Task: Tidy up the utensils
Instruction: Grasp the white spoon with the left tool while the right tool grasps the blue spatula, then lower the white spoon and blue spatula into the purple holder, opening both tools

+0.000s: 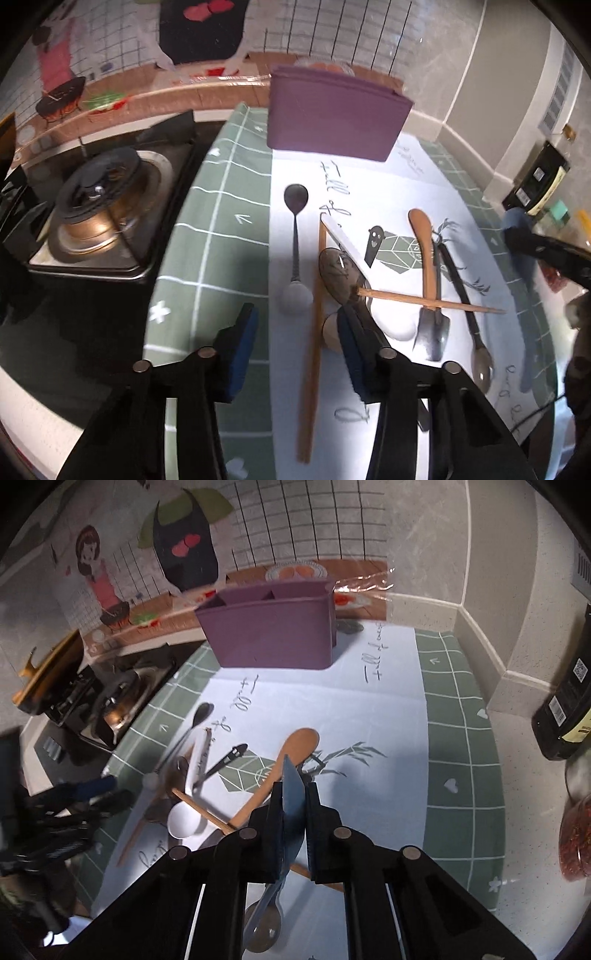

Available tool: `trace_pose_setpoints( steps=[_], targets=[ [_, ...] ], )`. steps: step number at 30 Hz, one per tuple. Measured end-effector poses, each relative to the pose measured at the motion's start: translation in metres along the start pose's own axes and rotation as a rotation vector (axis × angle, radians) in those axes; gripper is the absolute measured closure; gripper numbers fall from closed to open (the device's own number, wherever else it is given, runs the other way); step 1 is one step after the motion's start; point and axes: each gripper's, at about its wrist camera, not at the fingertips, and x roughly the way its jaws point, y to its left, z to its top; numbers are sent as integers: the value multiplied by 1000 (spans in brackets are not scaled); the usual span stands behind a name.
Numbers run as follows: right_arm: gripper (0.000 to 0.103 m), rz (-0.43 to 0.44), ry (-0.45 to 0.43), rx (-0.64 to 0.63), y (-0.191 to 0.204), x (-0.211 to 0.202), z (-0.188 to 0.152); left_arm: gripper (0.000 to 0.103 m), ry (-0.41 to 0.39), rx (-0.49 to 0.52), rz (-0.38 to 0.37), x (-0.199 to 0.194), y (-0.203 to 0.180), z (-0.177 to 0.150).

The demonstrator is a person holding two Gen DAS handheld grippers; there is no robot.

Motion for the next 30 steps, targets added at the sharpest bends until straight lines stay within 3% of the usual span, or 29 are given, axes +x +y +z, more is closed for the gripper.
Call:
trace_pose_setpoints(
  steps=[4, 7, 9, 15, 21, 28, 30],
  targets=[
    [94, 3, -21, 15, -4, -9, 2, 68, 9, 24, 39, 15, -7, 7],
    [94, -18, -37, 1, -5, -13, 2, 81, 25, 24, 51, 24, -8, 10],
    [94, -22, -43, 3, -8, -16, 4, 81, 14, 29, 57, 25, -7, 10],
    [94, -17, -102, 11, -16, -34, 18, 81, -139, 68, 23, -33, -8, 35],
    [94, -4, -185, -16, -10, -53, 54, 81, -264, 130, -2, -94, -11, 102],
    [94, -30, -462, -148, 13, -111, 166, 81, -388, 106, -126, -165, -12, 225],
    [94, -47, -509, -172, 19, -113, 192, 81, -433, 113, -117, -172, -17, 250]
  ],
)
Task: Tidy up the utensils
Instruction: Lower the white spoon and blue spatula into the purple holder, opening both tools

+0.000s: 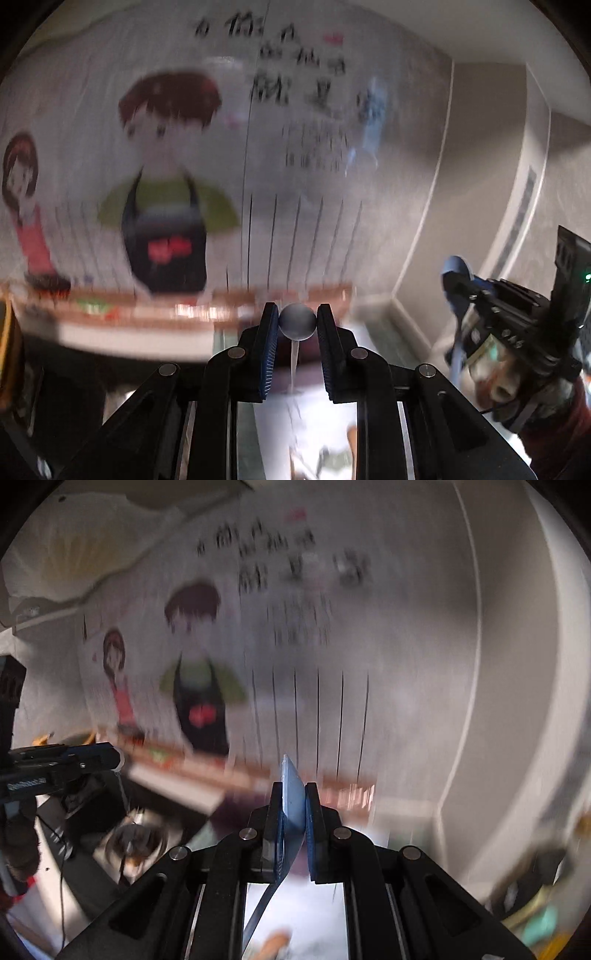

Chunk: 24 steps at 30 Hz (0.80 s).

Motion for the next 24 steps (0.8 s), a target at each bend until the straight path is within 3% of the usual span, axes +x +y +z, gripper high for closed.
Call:
trace_pose_setpoints(
  steps=[4, 8, 14, 21, 24],
  targets=[
    [94, -18, -33, -7, -4, 49, 34, 81, -20, 0, 13, 30, 5, 28],
    [94, -4, -21, -1, -10, 100, 35, 81, 38, -55, 6, 83, 22, 32],
    [94, -7, 31, -29, -10, 169, 6, 81, 149, -113, -7, 138, 32, 4],
    [94, -33, 75, -52, -8, 217, -38, 81, 224, -130, -5, 174, 35, -23],
    [92, -9, 142, -50, -7, 234, -53, 81, 262, -130, 2, 186, 35, -34]
  ],
)
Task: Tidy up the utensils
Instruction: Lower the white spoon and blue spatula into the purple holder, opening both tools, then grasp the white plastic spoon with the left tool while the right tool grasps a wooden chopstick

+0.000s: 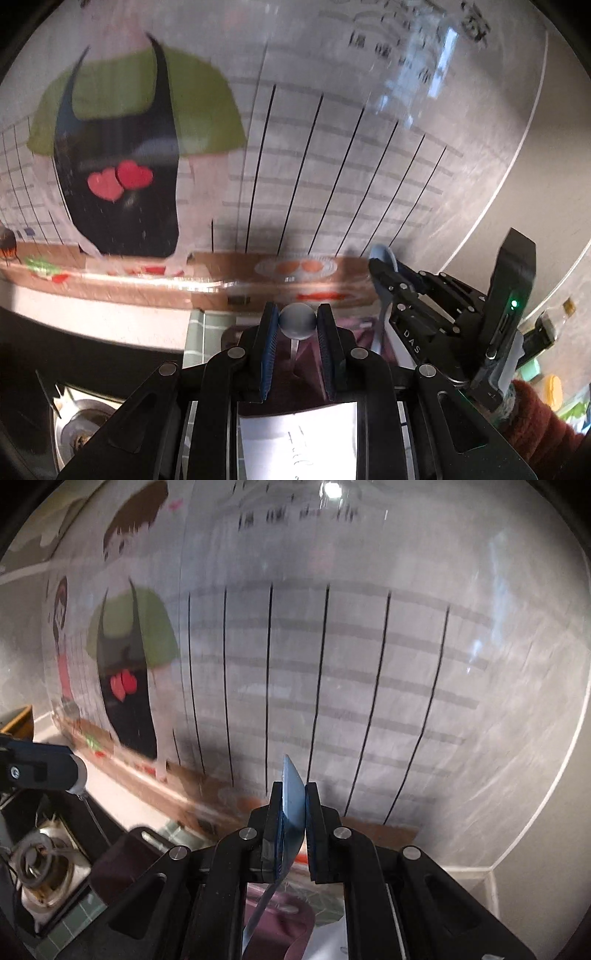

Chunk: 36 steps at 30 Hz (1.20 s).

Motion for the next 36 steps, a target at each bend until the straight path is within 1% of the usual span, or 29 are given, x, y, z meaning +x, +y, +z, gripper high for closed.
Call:
trace_pose_setpoints(
  steps=[1, 2, 3, 5, 6, 9, 10, 11, 13, 14, 15, 16, 20, 24, 27, 31, 33, 36],
  targets=[
    [90, 12, 22, 5, -1, 3, -2, 80, 18, -1, 8, 6, 1, -3],
    [88, 41, 65, 21, -2, 8, -5, 77, 30, 1, 6, 11, 2, -5],
    [83, 60, 85, 36, -3, 9, -7, 74, 29, 2, 5, 11, 3, -6],
    [82, 76, 101, 47, -5, -1, -8, 58, 16, 11, 16, 10, 3, -8],
    [82, 75, 103, 48, -6, -7, -7, 56, 1, 12, 13, 6, 3, -9],
    [81, 109, 105, 92, -13, -47, -10, 49, -43, -11, 11, -19, 4, -13],
    [79, 118, 117, 106, -16, -59, -13, 44, -60, -14, 17, -28, 4, -15],
    [79, 131, 143, 124, -19, -73, -19, 39, -78, -16, 28, -38, 4, -20],
    [79, 139, 194, 131, -22, -93, -33, 35, -103, -24, 46, -57, 6, -34],
    [79, 131, 242, 125, -19, -104, -46, 33, -104, -32, 51, -65, 8, -47],
    [79, 122, 262, 121, -18, -109, -52, 32, -103, -39, 51, -70, 10, -56],
    [79, 100, 295, 116, -15, -120, -67, 31, -102, -44, 55, -75, 12, -66],
    [79, 53, 374, 119, -9, -148, -110, 30, -82, -33, 94, -94, 14, -121],
    [79, 27, 417, 136, -5, -171, -142, 30, -46, 2, 113, -105, 15, -167],
    [78, 30, 437, 139, 2, -184, -160, 30, -28, -9, 127, -113, 24, -195],
    [72, 83, 473, 74, 26, -195, -181, 28, 20, -39, 123, -116, 35, -228],
    [71, 142, 508, 11, 49, -195, -193, 28, 44, -70, 121, -118, 42, -244],
    [71, 232, 533, -106, 84, -191, -205, 28, 51, -98, 135, -125, 47, -259]
  ],
)
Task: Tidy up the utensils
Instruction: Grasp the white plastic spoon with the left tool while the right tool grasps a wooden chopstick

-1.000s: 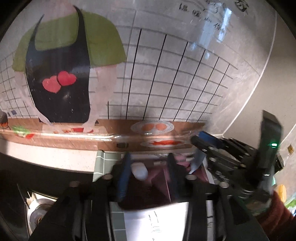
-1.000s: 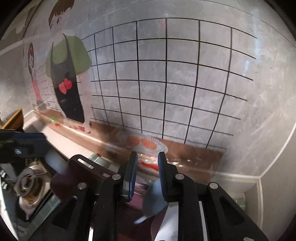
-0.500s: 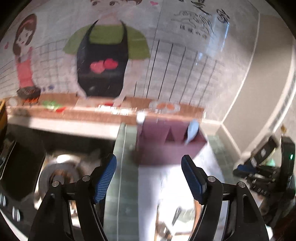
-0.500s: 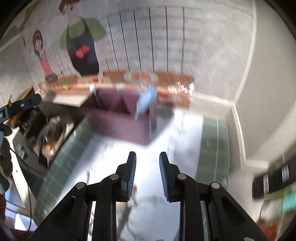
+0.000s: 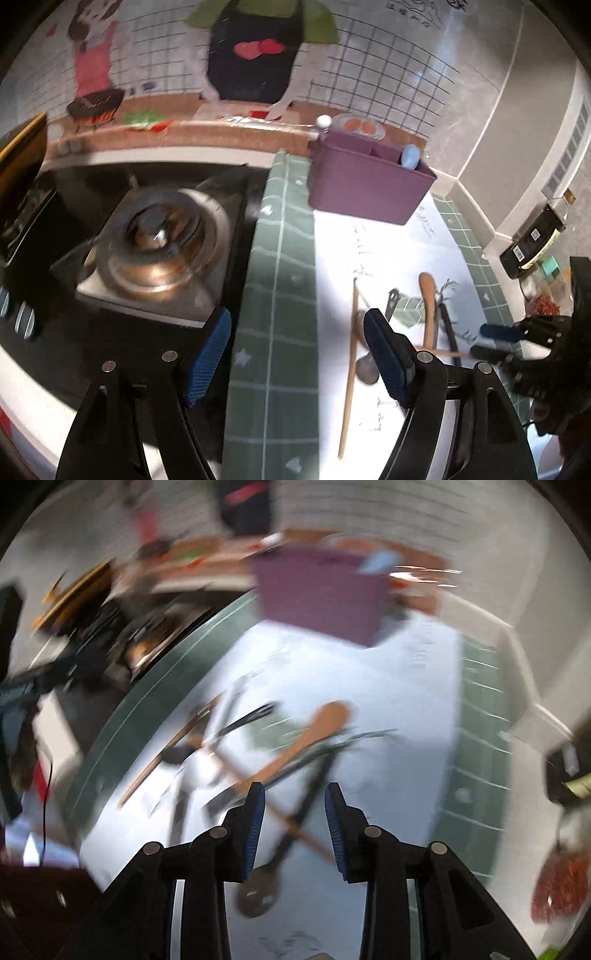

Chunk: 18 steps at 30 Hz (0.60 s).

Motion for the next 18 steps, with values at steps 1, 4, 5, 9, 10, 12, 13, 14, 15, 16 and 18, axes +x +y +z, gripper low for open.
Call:
trace_pose_setpoints(
  steps=[1, 4, 5, 9, 10, 12, 13, 14, 15, 16, 18],
  targets=[
    [72, 5, 12, -43, 9, 6, 0, 28, 1, -7, 2, -3, 2, -5],
    [72, -9, 57, -136, 26, 23, 2, 27, 3, -37, -2, -12, 11, -14],
    [72, -15, 66, -153, 29, 27, 3, 26, 5, -51, -4, -15, 15, -18],
    [72, -4, 52, -194, 28, 38, 10, 26, 18, -72, 5, -19, 22, -31],
    [72, 3, 61, -215, 28, 43, 12, 26, 23, -73, 5, -19, 23, -35],
    [75, 0, 79, -246, 30, 51, 15, 26, 34, -71, 7, -19, 24, -40],
    [77, 1, 89, -254, 30, 55, 18, 26, 37, -72, 6, -20, 24, -42],
    [77, 4, 94, -254, 30, 57, 19, 26, 38, -72, 1, -20, 23, -44],
    [78, 21, 92, -243, 28, 59, 22, 26, 35, -70, -5, -21, 22, -45],
    [79, 38, 95, -226, 26, 61, 24, 26, 29, -65, -8, -23, 21, -46],
    [82, 59, 89, -195, 22, 65, 30, 26, 18, -47, -14, -24, 15, -46]
  ],
)
